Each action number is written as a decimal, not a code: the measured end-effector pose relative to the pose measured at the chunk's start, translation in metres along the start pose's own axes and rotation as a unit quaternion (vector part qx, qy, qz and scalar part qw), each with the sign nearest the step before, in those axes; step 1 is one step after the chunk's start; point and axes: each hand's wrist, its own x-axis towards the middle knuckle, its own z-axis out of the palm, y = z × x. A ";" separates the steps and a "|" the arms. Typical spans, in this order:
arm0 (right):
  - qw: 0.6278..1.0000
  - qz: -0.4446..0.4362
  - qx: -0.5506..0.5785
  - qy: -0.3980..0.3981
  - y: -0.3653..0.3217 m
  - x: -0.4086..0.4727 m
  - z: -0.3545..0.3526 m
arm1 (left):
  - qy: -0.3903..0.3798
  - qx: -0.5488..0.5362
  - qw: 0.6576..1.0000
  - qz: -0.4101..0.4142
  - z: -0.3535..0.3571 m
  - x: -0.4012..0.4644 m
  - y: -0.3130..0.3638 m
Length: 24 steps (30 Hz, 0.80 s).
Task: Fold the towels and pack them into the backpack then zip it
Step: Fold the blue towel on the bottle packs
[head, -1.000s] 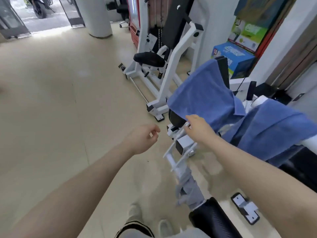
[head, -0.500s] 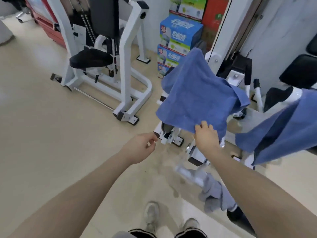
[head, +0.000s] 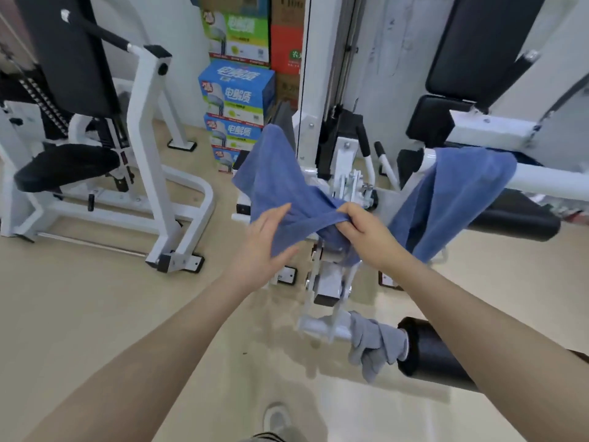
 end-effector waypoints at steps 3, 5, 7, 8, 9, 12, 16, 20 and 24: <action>0.994 -0.012 0.109 0.026 -0.016 -0.023 -0.028 | -0.019 -0.042 0.999 0.015 0.008 0.006 0.041; 0.979 -0.015 0.204 0.013 -0.022 -0.044 -0.042 | -0.082 -0.107 0.991 0.002 0.017 0.003 0.069; 0.967 -0.024 0.254 -0.011 -0.019 -0.070 -0.055 | -0.144 -0.167 0.975 -0.006 0.030 -0.007 0.092; 0.962 -0.023 0.270 -0.016 -0.014 -0.084 -0.063 | -0.165 -0.194 0.967 -0.009 0.037 -0.015 0.104; 0.959 -0.020 0.283 -0.015 -0.007 -0.098 -0.070 | -0.177 -0.216 0.960 -0.016 0.046 -0.023 0.115; 0.957 -0.007 0.288 0.029 0.024 -0.147 -0.099 | -0.163 -0.272 0.948 -0.027 0.085 -0.051 0.155; 0.972 0.016 0.206 0.111 0.070 -0.224 -0.145 | -0.107 -0.291 0.950 0.026 0.161 -0.080 0.224; 0.981 0.077 0.077 0.163 0.126 -0.308 -0.197 | -0.024 -0.042 0.989 0.140 0.251 -0.100 0.299; 0.957 0.151 0.193 0.157 0.176 -0.382 -0.249 | 0.023 0.114 0.934 0.338 0.335 -0.113 0.364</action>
